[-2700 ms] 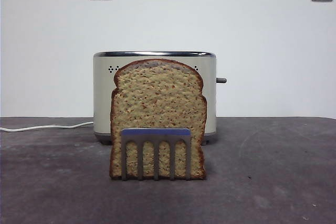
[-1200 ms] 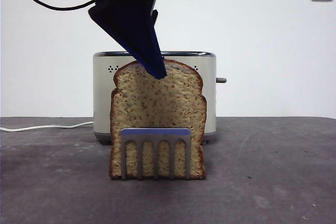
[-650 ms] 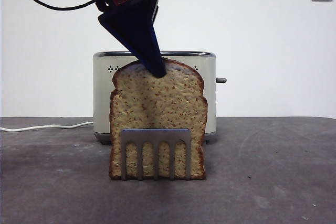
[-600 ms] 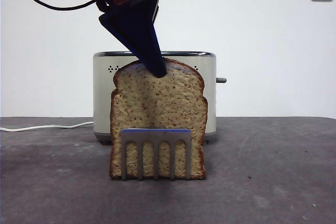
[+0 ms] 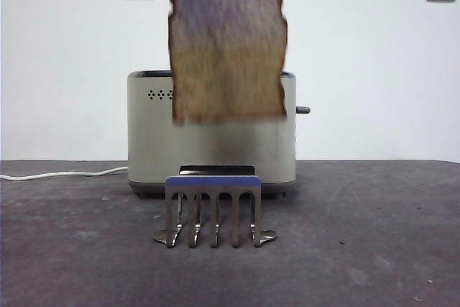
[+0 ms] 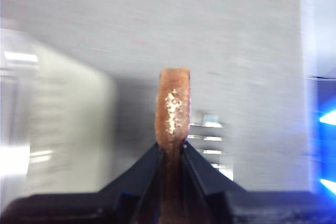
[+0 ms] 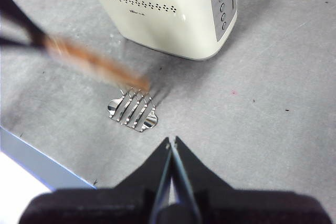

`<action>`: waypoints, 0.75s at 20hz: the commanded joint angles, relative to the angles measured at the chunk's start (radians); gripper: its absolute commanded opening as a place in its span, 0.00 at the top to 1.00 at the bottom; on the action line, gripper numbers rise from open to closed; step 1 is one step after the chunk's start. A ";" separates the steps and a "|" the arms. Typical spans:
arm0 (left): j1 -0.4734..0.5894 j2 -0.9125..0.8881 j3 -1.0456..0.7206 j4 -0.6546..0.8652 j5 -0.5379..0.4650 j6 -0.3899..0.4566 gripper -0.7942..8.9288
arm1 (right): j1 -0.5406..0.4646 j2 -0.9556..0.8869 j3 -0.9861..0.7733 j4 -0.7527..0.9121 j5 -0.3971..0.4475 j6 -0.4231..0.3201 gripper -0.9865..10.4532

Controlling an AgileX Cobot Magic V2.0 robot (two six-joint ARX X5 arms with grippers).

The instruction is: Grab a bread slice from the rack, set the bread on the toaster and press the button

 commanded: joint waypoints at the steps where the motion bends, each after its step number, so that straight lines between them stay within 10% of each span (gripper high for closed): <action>1: -0.001 0.001 0.114 -0.004 -0.068 0.034 0.93 | 0.002 -0.001 0.002 0.003 -0.001 -0.008 0.92; 15: 0.172 0.053 0.238 0.118 -0.126 0.298 0.93 | 0.002 0.002 0.002 -0.005 -0.001 -0.008 0.92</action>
